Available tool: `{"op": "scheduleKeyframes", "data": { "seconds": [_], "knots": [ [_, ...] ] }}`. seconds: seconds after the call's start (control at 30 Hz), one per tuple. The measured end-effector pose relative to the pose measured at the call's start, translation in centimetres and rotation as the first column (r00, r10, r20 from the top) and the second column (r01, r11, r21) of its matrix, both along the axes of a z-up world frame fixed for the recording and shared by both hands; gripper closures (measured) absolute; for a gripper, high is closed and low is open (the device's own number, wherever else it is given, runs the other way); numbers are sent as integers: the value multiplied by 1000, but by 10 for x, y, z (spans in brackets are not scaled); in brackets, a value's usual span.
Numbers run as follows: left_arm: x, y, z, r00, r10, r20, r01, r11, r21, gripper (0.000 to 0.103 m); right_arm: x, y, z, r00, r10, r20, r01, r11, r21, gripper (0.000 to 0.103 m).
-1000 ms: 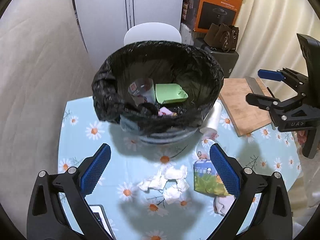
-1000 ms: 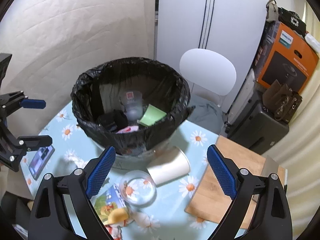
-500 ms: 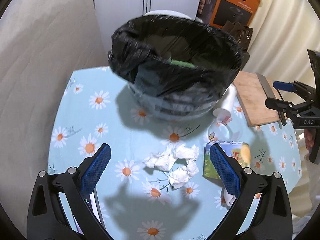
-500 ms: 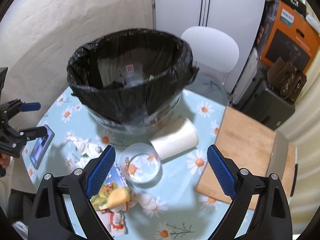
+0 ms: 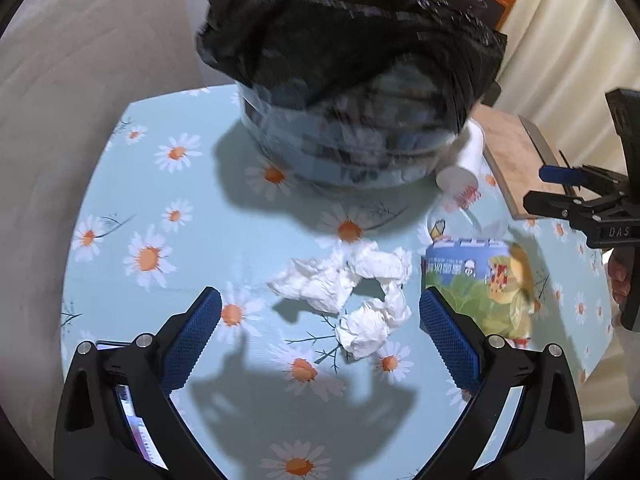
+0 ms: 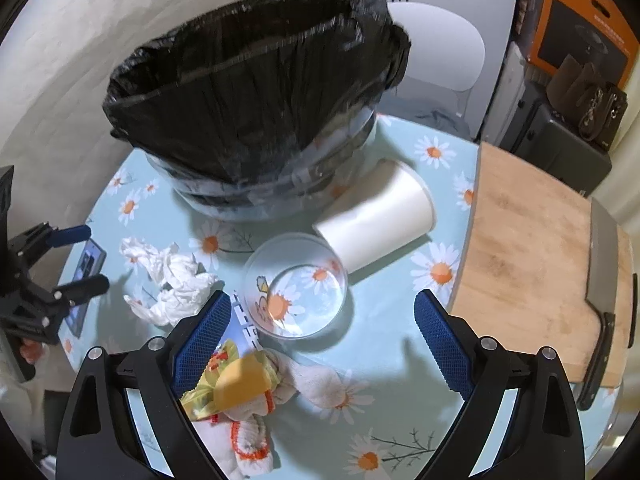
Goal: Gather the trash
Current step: 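Lower both tools back toward the crumpled tissues and clear cup, then grasp the crumpled tissues with the left tool while the right tool grasps the clear cartoon cup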
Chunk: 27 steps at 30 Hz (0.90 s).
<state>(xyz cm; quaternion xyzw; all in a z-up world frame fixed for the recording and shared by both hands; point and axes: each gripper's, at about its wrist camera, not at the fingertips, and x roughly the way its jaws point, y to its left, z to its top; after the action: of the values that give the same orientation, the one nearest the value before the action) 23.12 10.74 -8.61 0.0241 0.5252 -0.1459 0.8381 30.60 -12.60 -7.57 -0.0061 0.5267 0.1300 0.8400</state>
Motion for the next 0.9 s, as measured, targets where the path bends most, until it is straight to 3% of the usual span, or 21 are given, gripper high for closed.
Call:
{"op": "scheduleKeyframes", "data": {
  "seconds": [0.47, 0.77, 0.9],
  "knots": [
    [9, -12, -42, 998, -11, -54, 10, 1000, -16, 6, 2, 24, -39, 996, 36, -82, -39, 999, -32, 14],
    [19, -12, -58, 997, -30, -70, 30, 1000, -4, 6, 10, 32, -59, 996, 25, -89, -35, 993, -110, 15],
    [19, -19, -59, 996, -57, -72, 57, 998, -3, 6, 17, 30, -63, 996, -6, -85, -1, 996, -85, 15]
  ]
}}
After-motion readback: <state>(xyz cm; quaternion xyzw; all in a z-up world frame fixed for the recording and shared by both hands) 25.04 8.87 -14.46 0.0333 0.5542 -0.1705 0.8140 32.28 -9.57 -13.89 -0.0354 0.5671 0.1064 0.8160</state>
